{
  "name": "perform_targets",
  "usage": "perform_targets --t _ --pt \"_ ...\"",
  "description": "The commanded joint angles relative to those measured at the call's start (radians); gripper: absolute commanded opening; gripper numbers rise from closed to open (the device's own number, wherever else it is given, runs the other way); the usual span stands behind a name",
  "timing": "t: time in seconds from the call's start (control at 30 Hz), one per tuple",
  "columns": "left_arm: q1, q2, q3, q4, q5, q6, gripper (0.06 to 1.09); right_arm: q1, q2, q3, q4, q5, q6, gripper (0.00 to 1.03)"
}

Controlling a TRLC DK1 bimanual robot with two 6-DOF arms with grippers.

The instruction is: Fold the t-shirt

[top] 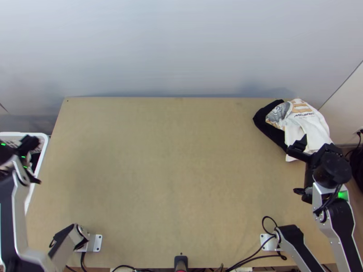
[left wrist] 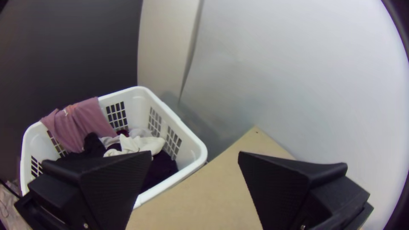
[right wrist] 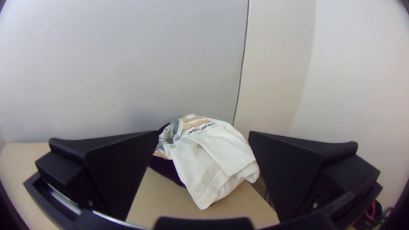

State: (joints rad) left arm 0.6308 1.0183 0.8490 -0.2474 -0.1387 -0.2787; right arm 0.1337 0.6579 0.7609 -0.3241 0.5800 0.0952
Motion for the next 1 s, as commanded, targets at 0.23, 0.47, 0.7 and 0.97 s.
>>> perform_targets --t 0.23,0.47,0.7,0.97 --pt "0.464 0.655 0.246 0.092 0.094 -0.013 1.04 0.020 0.054 0.051 -0.098 0.003 0.029 0.98" --pt "0.495 0.879 0.306 0.094 0.114 -0.036 1.04 0.023 0.071 0.049 -0.104 0.004 0.009 0.98" --pt "0.494 1.071 0.415 0.096 0.113 -0.059 1.03 0.021 0.075 0.037 -0.112 0.011 -0.020 0.98" --pt "0.501 1.255 0.567 0.085 0.113 -0.089 1.03 0.021 0.075 0.023 -0.128 0.023 -0.031 0.98"
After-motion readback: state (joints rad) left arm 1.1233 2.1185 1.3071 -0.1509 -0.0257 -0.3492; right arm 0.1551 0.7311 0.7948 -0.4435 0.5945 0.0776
